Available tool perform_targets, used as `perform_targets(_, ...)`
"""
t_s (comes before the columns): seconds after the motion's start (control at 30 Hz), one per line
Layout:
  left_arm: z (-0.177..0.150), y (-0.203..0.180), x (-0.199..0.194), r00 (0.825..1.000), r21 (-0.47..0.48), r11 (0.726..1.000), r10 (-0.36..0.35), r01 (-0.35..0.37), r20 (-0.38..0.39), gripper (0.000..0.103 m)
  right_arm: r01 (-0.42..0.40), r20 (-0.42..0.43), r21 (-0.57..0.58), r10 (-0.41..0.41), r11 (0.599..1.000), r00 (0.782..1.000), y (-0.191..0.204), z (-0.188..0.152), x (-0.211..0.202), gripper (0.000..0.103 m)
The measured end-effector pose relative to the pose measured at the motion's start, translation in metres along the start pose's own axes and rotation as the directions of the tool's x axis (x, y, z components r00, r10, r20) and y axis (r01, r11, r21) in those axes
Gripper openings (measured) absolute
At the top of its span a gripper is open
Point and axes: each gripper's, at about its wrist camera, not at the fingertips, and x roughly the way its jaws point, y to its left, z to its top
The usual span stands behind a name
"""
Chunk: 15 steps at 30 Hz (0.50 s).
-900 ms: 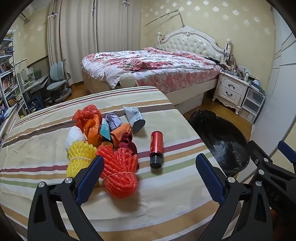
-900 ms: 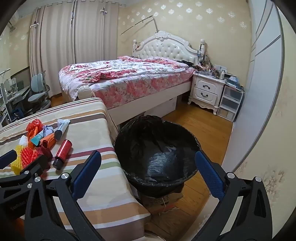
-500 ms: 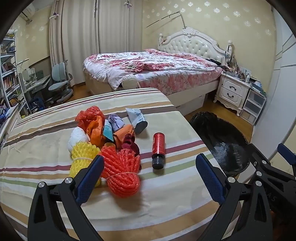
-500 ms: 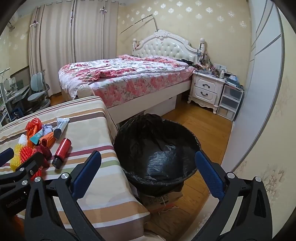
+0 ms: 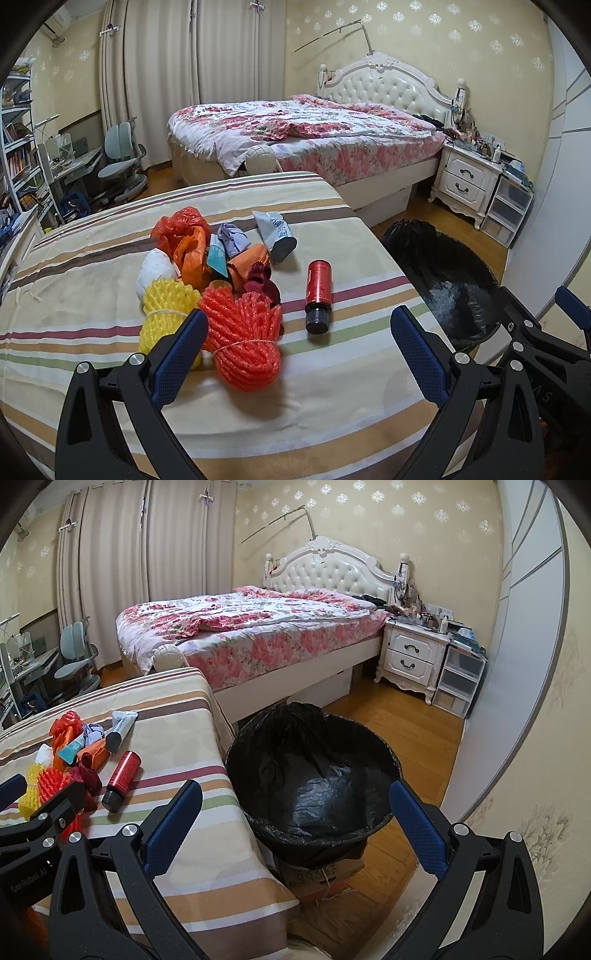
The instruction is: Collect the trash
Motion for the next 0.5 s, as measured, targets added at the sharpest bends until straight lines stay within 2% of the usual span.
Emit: perform_targets(0.5, -0.0006, -0.0017, 0.0028, 1.0, 0.003, 1.0, 0.002, -0.002, -0.003, 0.096, 0.001, -0.011, 0.002, -0.001, 1.0, 1.0, -0.0033, -0.001, 0.0031, 0.099)
